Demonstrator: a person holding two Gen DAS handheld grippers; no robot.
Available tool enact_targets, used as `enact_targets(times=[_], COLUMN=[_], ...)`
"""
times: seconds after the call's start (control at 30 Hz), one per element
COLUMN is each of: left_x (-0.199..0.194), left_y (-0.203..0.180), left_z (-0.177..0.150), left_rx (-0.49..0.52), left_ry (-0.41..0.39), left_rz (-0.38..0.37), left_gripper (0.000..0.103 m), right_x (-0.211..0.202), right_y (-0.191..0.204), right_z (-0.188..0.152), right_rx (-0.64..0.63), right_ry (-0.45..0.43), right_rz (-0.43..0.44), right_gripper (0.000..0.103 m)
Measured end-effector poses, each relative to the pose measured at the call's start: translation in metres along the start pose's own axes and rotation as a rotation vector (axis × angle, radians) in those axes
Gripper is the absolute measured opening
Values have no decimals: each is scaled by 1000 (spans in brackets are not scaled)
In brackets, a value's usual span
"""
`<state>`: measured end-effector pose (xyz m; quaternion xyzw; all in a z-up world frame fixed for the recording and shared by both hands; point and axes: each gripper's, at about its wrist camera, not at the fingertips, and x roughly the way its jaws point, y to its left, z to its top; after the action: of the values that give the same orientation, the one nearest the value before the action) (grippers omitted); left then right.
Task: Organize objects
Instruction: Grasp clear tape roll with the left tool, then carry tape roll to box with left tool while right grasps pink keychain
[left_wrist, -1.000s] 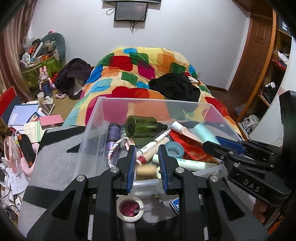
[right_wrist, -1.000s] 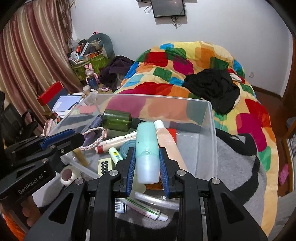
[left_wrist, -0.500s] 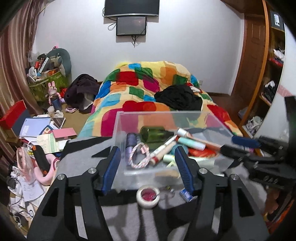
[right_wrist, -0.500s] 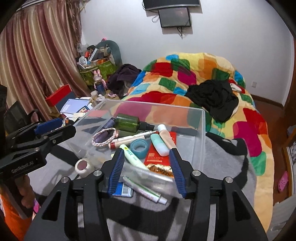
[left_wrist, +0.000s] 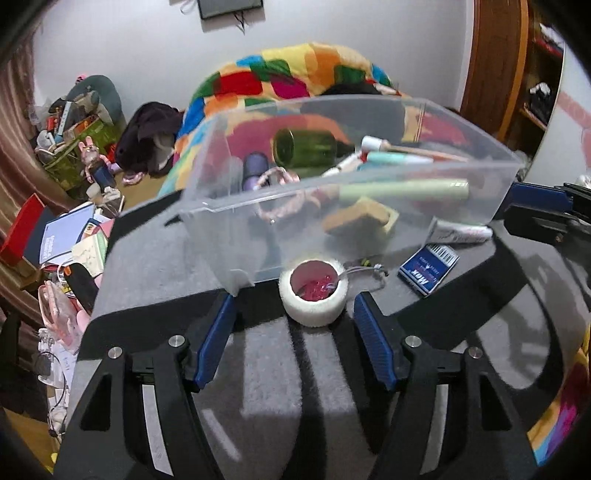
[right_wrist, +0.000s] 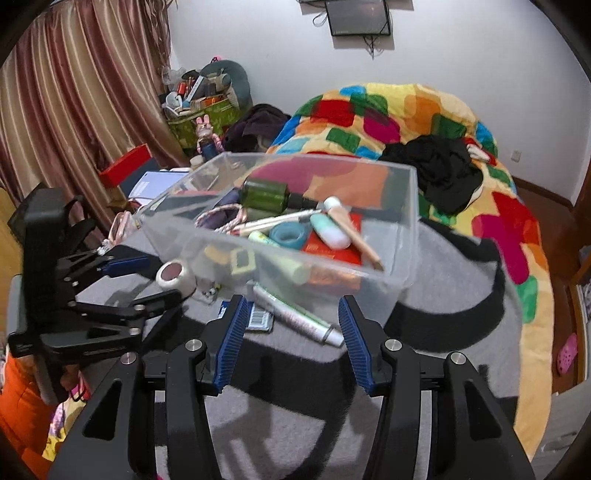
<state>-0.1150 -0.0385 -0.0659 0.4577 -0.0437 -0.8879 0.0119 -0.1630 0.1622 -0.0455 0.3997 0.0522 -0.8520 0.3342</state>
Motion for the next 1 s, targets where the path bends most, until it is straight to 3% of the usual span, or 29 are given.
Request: enact_targets(times=[0.07,0.2,0.3,0.63,1.0], left_x=[6,4,-3,-49,-84], left_y=[0,0,1,0,-11], left_z=[2,1,-3,-6,9], left_rx=[-1,5,-1,-37,-16], left_ry=[12,13,-15,-124,-181], left_rz=[-4,-45,-39,-116,-199], left_gripper=[65,38,37,37,37], right_x=[3,9,11,13,11], right_y=[2,12,22,57,57], right_z=[-3,-7,-11,-18,-19], right_rx=[-1,-31,-59,-184,-135], right_ry=[12,33,38,21,12], right_rz=[12,40,57,73,166], right_gripper=[48,48,48,48,48])
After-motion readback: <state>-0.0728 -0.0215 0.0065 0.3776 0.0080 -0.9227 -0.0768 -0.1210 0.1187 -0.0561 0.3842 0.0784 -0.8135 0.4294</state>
